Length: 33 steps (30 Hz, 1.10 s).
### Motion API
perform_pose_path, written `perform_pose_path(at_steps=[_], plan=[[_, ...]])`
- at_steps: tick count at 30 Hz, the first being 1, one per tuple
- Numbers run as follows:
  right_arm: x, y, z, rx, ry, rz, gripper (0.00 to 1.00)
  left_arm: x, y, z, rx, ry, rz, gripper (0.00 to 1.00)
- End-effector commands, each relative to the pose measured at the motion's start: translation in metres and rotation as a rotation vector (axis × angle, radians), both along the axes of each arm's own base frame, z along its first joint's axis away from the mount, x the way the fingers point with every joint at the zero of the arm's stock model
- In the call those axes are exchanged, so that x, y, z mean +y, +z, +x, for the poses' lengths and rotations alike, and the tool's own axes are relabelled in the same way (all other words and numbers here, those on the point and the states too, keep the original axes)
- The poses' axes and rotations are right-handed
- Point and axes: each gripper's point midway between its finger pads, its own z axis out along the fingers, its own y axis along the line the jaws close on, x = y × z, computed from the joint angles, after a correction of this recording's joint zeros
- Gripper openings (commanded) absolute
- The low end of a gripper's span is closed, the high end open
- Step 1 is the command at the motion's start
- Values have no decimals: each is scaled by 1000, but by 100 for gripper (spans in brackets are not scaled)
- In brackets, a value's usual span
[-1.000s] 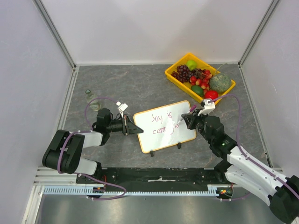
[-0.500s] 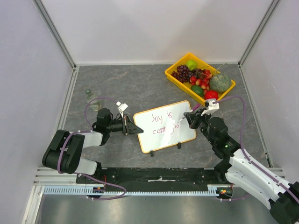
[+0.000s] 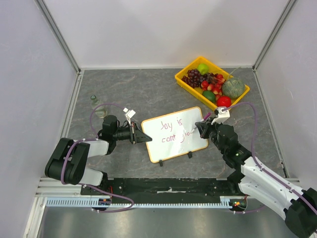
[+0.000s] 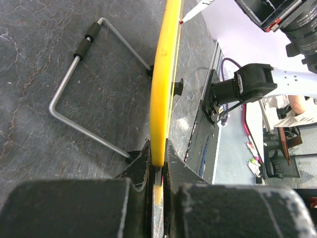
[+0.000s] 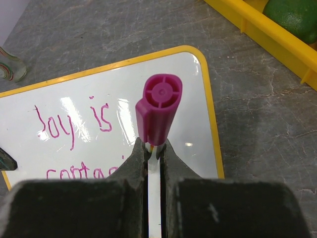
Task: Write a sentence on the whiteboard
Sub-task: Write on the whiteboard at the whiteboard stand.
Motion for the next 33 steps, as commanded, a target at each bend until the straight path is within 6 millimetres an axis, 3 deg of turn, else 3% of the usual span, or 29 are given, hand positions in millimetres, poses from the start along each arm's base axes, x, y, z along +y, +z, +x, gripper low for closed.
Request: perform_pose_path(at_steps=[1, 8, 19, 28, 33], plan=[[-2, -3, 3, -13, -14, -1, 0, 2, -8, 8, 14, 38, 30, 2], [-6, 1, -1, -24, -21, 9, 0, 1, -7, 7, 13, 34, 28, 2], [-2, 32, 9, -71, -31, 26, 0, 1, -7, 8, 10, 35, 28, 2], [-1, 33, 14, -75, -40, 32, 0, 1, -7, 7, 11, 32, 27, 2], [0, 19, 15, -48, -38, 8, 0, 1, -8, 7, 13, 33, 29, 2]])
